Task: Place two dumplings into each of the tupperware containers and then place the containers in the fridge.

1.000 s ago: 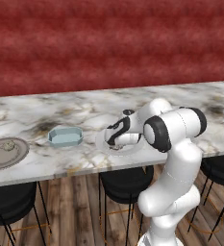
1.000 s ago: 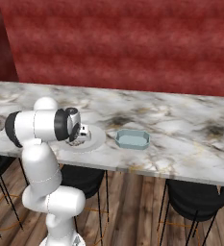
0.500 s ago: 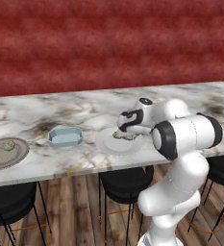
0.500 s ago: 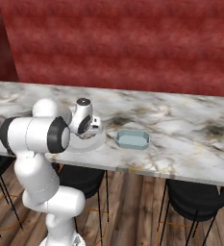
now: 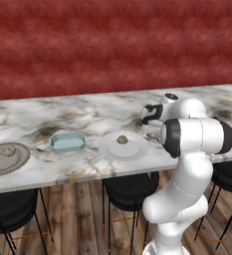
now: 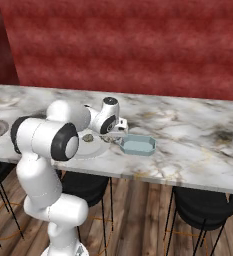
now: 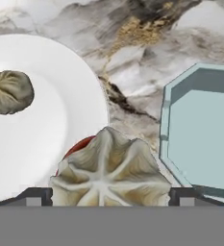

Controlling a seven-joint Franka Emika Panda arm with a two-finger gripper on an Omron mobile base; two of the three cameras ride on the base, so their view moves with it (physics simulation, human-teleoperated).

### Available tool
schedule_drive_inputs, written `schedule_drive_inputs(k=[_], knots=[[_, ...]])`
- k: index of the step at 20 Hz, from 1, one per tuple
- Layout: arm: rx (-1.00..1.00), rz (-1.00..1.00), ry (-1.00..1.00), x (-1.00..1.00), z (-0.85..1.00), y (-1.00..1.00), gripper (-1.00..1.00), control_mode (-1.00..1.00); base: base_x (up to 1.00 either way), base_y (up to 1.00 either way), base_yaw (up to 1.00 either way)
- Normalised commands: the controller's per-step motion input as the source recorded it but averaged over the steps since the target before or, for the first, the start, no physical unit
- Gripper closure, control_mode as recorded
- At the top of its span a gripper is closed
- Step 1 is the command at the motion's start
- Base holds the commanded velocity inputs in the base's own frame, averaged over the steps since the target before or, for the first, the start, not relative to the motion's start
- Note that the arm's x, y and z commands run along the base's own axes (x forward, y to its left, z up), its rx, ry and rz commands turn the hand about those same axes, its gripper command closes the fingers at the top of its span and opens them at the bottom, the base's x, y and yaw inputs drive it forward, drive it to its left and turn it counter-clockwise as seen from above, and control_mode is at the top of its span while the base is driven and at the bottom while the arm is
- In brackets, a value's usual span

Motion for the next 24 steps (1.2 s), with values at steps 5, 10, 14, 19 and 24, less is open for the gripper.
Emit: schedule_drive_inputs(k=[5, 10, 14, 19, 24], knots=[[0.0, -0.01, 0.09, 0.43, -0.02, -0.88, 1.0, -1.0, 0.0, 0.0, 0.0], [0.02, 0.0, 0.04, 0.37, -0.3, -0.43, 1.0, -1.0, 0.0, 0.0, 0.0], [0.0, 0.0, 0.03, 0.28, -0.56, -0.34, 1.0, -1.0, 0.0, 0.0, 0.0], [0.0, 0.0, 0.08, 0.3, -0.44, -0.12, 1.0, -1.0, 0.0, 0.0, 0.0], [0.0, 0.0, 0.06, 0.28, -0.18, 0.0, 1.0, -1.0, 0.0, 0.0, 0.0]])
